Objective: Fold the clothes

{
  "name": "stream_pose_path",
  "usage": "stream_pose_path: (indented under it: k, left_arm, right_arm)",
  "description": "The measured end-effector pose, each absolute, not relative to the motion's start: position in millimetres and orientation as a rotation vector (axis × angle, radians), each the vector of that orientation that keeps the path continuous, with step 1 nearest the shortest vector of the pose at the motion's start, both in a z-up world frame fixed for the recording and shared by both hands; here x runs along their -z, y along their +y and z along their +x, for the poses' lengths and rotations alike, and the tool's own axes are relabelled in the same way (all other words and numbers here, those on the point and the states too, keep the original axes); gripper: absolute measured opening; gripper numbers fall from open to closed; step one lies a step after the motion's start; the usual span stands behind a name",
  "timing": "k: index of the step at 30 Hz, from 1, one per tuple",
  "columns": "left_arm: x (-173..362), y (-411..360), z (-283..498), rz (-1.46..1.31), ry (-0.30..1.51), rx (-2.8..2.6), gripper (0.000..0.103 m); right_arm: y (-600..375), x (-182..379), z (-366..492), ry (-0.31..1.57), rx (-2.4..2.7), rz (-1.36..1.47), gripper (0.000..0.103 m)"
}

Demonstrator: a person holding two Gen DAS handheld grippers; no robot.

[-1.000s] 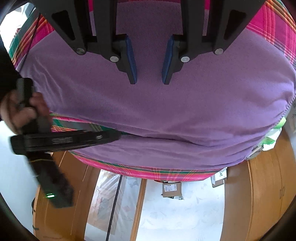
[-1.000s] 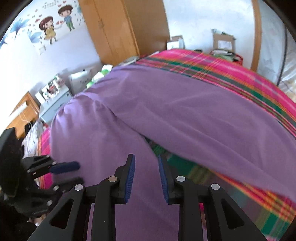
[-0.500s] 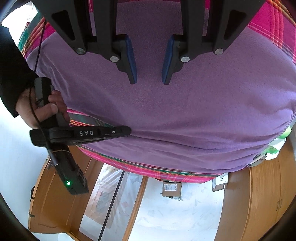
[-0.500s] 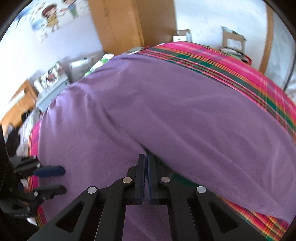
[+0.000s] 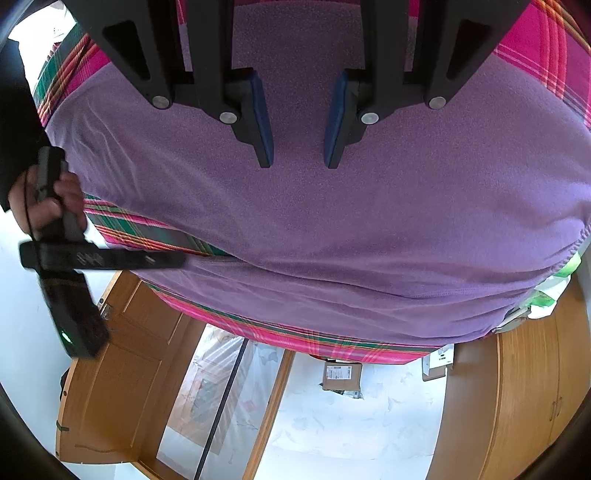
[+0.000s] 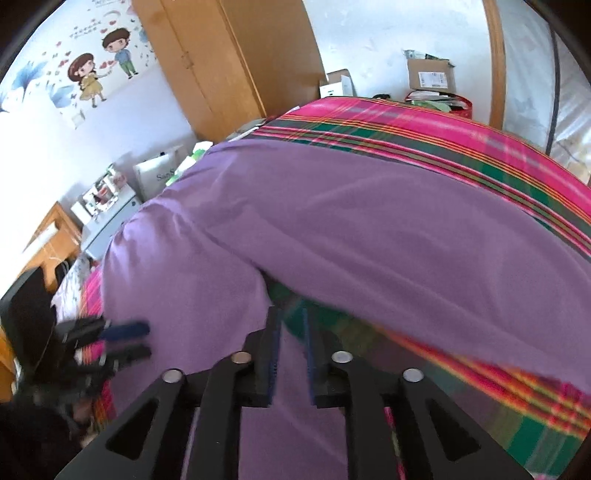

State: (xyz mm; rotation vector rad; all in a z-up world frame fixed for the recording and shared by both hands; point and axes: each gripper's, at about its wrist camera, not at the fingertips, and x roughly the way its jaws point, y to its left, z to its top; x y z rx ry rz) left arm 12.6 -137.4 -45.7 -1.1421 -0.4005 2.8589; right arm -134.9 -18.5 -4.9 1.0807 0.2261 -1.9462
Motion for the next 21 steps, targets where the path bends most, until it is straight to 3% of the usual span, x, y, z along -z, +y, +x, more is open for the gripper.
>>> stream_pose_path:
  k: [2,5,7,9,12,16,19,21]
  left_arm:
    - [45.5,-136.6,12.5,-1.144,-0.392,-2.862,0.028]
    - [44.9,-133.8,12.7,-1.148,-0.377,-2.864,0.028]
    - [43.9,-128.0,13.5,-1.151,-0.351,-2.861,0.028]
    - [42.9,-122.3,14.2,-1.155,-0.325,-2.857,0.028]
    - [41.3,-113.7,15.3,-1.160,-0.286,-2.851,0.028]
    - [39.3,-102.2,16.7,-1.166,-0.234,-2.843,0.028]
    - [37.8,-93.6,17.8,-1.171,-0.195,-2.836,0.028]
    - [36.1,-76.1,19.4,-1.153,-0.162,-2.786,0.028]
  right_arm:
    - [-0.3,9.7,-128.8,0.244,1.950,1.094,0.030]
    - [14.5,22.6,-122.6,0.270,1.941,1.135,0.030]
    - [18.1,28.8,-117.7,0.304,1.947,1.136,0.026]
    - [20.7,29.3,-115.9,0.344,2.008,1.113,0.004]
    - [25.5,29.6,-121.8,0.306,2.044,1.117,0.004]
    - [45.5,20.1,-122.4,0.298,2.179,1.130,0.008]
    - [76.5,1.2,-97.1,0.171,2.198,1.051,0.009]
    - [93.5,-2.9,-74.5,0.154,2.223,1.011,0.024]
